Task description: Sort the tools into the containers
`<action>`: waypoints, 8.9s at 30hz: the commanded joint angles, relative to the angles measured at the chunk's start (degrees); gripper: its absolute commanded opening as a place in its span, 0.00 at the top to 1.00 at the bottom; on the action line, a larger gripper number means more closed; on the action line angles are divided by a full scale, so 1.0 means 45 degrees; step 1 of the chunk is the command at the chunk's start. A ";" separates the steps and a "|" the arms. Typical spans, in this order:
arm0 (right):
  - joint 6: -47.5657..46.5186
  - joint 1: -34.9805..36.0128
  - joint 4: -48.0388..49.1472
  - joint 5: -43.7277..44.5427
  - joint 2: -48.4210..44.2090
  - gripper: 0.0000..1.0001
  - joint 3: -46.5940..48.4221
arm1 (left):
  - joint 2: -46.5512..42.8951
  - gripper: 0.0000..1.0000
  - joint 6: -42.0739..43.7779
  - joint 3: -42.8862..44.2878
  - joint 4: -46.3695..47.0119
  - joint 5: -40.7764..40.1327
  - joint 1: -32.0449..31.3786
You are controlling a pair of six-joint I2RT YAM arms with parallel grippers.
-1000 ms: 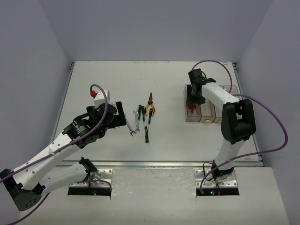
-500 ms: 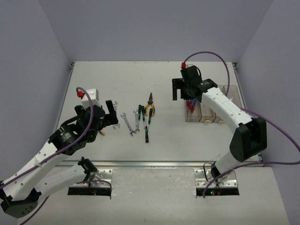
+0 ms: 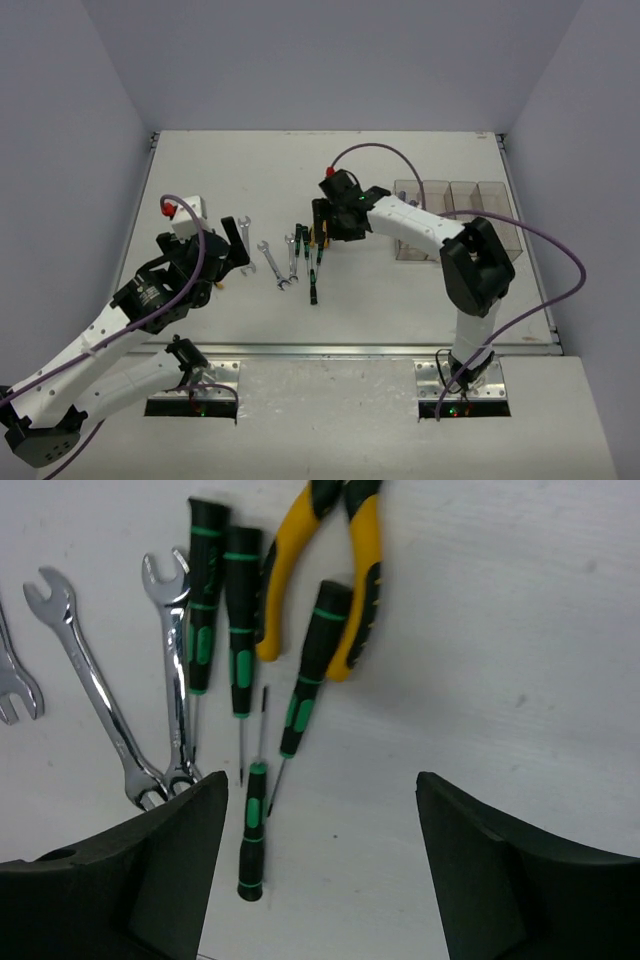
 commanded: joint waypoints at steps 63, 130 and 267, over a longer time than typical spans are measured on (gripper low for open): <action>-0.7268 -0.7597 -0.0466 0.0505 -0.1801 0.65 -0.1217 | -0.0175 0.00 0.0845 -0.0289 0.1376 0.1024 0.0036; 0.2373 0.1895 0.0193 0.3089 0.1179 1.00 0.1000 | -0.0281 0.00 0.0923 -0.0289 0.1400 0.1078 0.0207; 0.0516 -0.2314 0.9779 -0.9376 -0.6496 0.20 -0.7538 | 0.8831 1.00 -0.3582 0.1899 1.1333 1.0945 0.0455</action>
